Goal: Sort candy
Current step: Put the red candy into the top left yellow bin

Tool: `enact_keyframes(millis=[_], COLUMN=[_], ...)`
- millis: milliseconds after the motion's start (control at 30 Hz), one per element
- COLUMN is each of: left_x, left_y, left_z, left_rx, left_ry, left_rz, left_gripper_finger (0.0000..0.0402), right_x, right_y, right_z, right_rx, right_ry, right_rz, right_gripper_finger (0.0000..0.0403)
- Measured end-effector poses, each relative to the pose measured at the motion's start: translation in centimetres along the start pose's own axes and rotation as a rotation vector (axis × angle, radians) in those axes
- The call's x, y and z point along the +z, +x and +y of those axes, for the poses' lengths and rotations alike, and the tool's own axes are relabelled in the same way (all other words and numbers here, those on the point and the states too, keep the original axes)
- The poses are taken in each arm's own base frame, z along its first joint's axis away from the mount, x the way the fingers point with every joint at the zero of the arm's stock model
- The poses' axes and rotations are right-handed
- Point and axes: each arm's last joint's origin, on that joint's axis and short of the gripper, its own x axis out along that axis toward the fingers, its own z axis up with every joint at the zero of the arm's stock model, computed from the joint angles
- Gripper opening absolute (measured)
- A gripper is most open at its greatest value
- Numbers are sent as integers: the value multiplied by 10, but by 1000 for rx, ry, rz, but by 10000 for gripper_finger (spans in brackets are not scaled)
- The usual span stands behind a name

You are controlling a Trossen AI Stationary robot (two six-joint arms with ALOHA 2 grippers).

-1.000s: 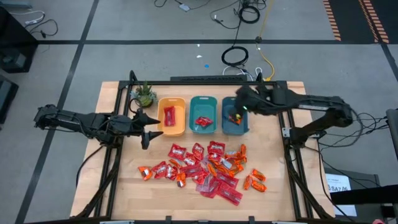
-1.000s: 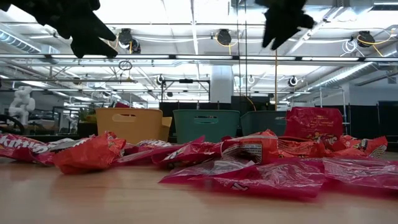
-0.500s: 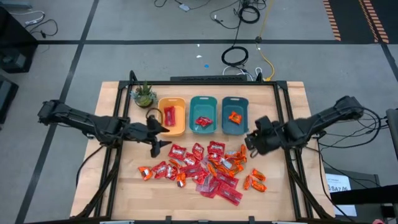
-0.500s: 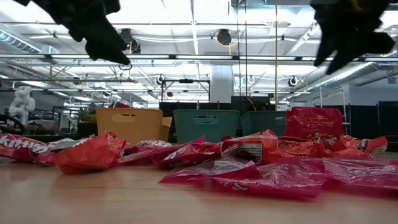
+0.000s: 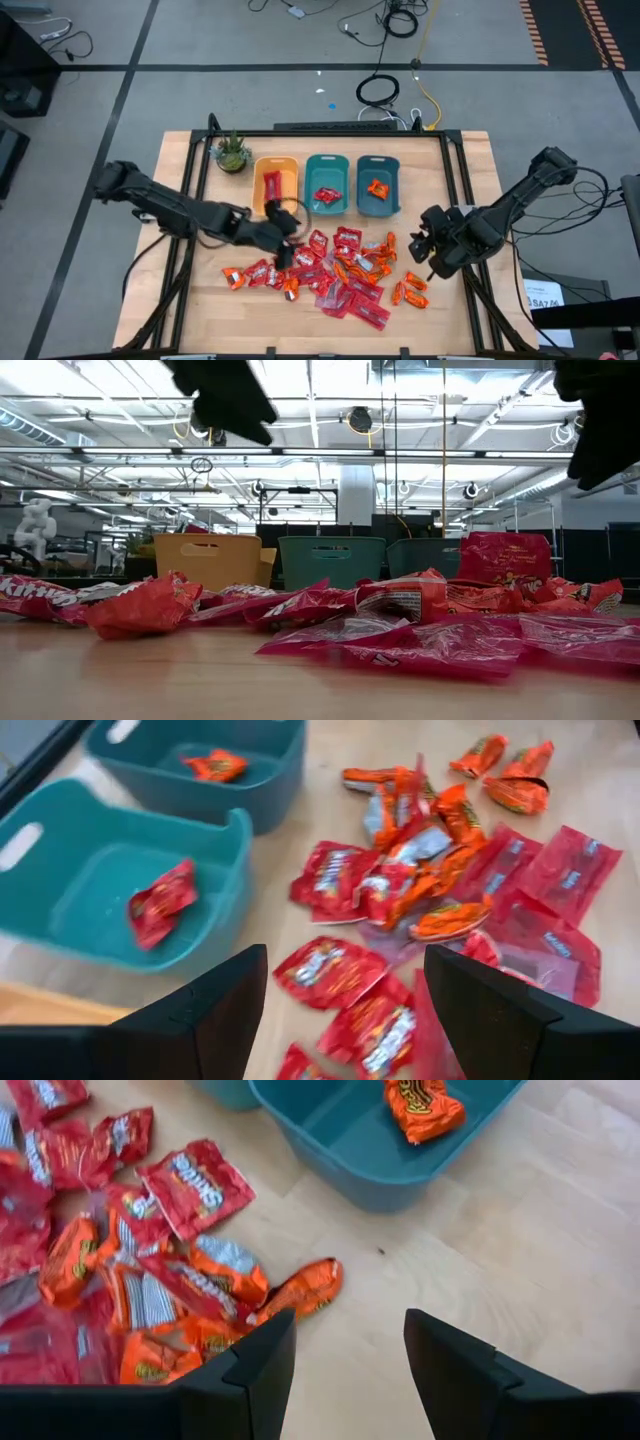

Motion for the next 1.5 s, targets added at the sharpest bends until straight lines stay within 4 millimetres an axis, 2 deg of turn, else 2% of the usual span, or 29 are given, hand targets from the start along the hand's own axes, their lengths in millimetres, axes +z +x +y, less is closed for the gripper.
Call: enact_keyframes(millis=[167, 300, 600, 700, 900, 1033, 1200, 1333, 1500], left_x=[8, 5, -31, -45, -67, -75, -74, -69, -54], left_y=[28, 50, 82, 93, 119, 127, 123, 112, 92], left_z=[-34, -54, -83, -90, -89, -89, -92, -92, -94], left_rx=[13, 25, 61, 73, 130, 176, 171, 146, 99], left_ry=[54, 56, -46, -15, 16, -69, -84, -87, -107], left_rz=[77, 112, 222, 260, 335, 347, 336, 343, 293], left_gripper_finger=[279, 279, 279, 279, 279, 275, 222, 146, 47], right_x=[-8, -14, -23, -26, -29, -30, -31, -32, -31], right_y=[-5, -9, -16, -18, -21, -22, -22, -23, -23], right_z=[1, 1, 1, 1, 0, 0, 0, 0, 0], right_rx=[34, 61, 106, 117, 137, 142, 147, 148, 149], right_ry=[-48, -97, -172, -189, -212, -218, -226, -227, -226], right_rz=[7, -10, -28, -26, -51, -59, -63, -64, -73], right_gripper_finger=[180, 180, 180, 180, 180, 180, 180, 180, 180])
